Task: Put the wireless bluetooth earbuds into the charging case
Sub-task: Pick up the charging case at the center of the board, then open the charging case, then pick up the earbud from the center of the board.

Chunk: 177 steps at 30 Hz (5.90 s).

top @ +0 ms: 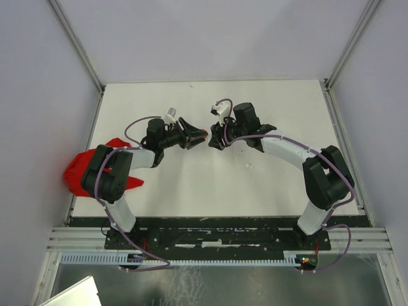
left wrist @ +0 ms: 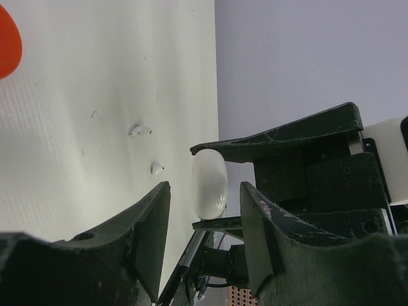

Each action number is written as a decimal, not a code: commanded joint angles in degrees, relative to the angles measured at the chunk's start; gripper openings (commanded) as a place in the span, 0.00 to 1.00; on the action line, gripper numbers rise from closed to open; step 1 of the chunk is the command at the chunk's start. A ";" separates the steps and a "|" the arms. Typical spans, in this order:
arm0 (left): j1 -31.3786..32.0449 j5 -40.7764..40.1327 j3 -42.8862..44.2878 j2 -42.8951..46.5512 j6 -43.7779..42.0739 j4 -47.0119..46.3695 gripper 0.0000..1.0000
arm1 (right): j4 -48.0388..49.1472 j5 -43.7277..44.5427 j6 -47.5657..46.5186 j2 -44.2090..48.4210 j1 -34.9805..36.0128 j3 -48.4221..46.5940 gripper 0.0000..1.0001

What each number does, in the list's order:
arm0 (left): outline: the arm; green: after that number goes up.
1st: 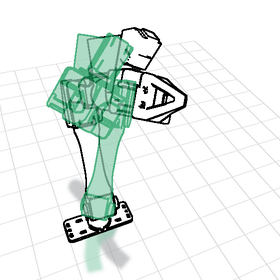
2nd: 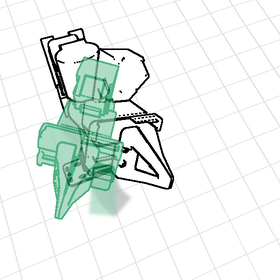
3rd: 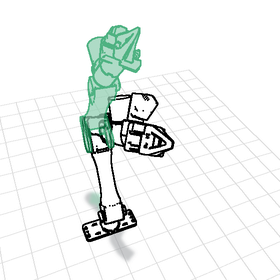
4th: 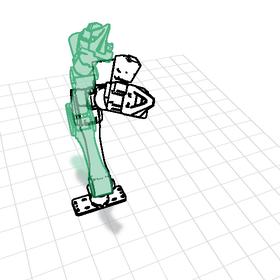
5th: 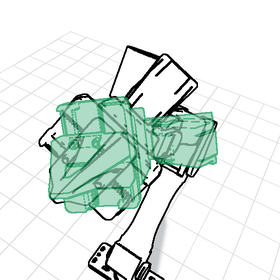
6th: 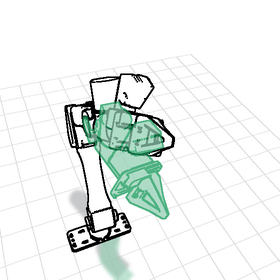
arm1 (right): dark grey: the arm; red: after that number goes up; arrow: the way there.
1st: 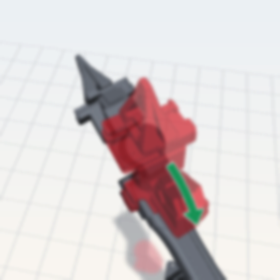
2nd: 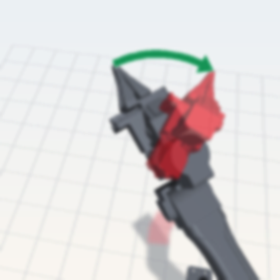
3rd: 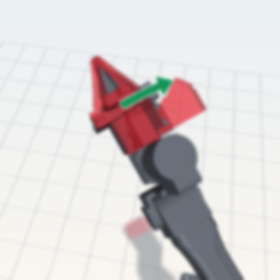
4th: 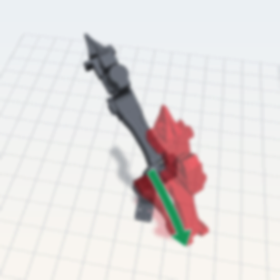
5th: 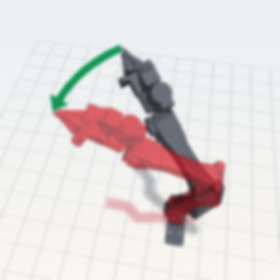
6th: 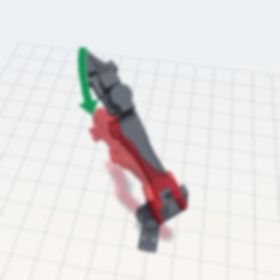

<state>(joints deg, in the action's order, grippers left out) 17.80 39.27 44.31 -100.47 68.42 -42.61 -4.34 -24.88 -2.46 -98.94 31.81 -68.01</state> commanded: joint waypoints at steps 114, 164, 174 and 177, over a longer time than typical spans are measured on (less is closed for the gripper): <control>3.20 0.74 1.96 -12.90 32.51 -43.41 0.03 | -2.26 17.69 16.88 -0.62 -2.57 -4.75 1.00; -1.98 -0.16 -1.07 -15.30 35.22 -48.71 0.03 | -32.28 34.06 10.59 -1.31 -2.28 2.10 0.73; -2.31 0.24 -0.81 -15.38 35.35 -48.67 0.03 | -29.93 35.78 10.79 -3.97 -1.85 1.71 0.73; -2.50 0.36 -0.81 -15.31 35.45 -48.65 0.03 | -29.72 37.06 11.16 -5.06 -1.90 1.04 0.72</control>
<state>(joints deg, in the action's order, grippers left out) 15.81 39.09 43.42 -115.68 102.10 -85.89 -35.88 9.19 8.71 -102.50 29.63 -64.36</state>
